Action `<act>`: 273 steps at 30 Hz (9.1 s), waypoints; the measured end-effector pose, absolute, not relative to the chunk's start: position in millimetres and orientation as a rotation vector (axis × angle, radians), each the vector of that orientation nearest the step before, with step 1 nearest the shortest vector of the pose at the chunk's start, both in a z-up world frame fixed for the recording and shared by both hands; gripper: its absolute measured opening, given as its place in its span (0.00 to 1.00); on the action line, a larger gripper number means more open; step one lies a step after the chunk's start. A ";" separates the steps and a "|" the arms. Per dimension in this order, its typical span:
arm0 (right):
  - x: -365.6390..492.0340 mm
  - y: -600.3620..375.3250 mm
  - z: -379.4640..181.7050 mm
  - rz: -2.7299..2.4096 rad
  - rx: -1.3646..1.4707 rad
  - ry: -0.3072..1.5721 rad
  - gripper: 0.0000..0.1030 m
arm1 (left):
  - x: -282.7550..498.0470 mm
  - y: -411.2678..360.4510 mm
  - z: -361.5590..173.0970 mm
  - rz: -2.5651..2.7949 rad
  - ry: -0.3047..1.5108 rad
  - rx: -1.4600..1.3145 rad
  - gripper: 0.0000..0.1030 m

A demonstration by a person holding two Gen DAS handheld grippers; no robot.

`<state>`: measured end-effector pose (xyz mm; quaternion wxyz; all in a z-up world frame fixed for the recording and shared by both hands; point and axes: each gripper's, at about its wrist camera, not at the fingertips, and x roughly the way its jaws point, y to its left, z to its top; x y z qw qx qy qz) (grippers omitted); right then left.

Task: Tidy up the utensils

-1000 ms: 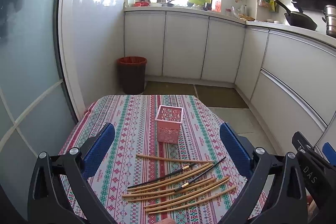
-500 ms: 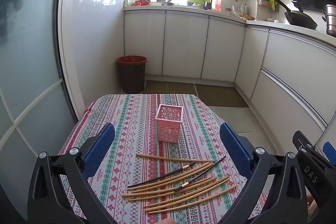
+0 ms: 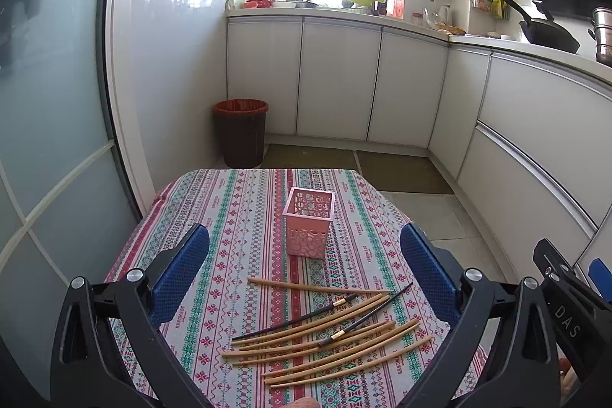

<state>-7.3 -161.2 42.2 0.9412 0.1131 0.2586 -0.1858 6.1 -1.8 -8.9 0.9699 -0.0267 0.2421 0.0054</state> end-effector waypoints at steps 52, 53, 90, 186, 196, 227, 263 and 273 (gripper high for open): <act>1.5 -295.2 -18.3 -0.361 0.956 0.756 0.94 | 100.7 -125.6 -115.2 -0.515 1.002 0.397 0.93; 6.7 -296.1 -25.8 -0.335 0.982 0.790 0.94 | 112.5 -139.5 -125.2 -0.545 1.045 0.432 0.93; 71.0 -227.6 -154.9 -0.270 1.039 1.396 0.78 | 137.5 -32.2 -40.5 -0.691 0.988 0.355 0.03; 150.3 -91.0 29.9 -0.078 0.183 0.725 0.72 | 155.7 79.2 26.2 -0.143 0.728 -0.121 0.81; 71.6 -143.5 9.0 -0.216 0.246 0.724 0.93 | 140.4 46.5 -25.6 -0.214 0.948 0.073 0.93; 32.6 -284.4 -89.2 -0.421 0.833 1.032 0.93 | 164.9 -150.0 -168.5 -0.652 1.338 0.519 0.30; 117.9 -143.2 -170.2 -0.383 0.573 1.441 0.31 | 108.0 12.0 -15.9 -0.597 0.871 0.240 0.06; 95.4 -154.5 -135.6 -0.288 0.716 1.268 0.06 | 98.4 41.5 7.3 -0.547 0.804 0.162 0.06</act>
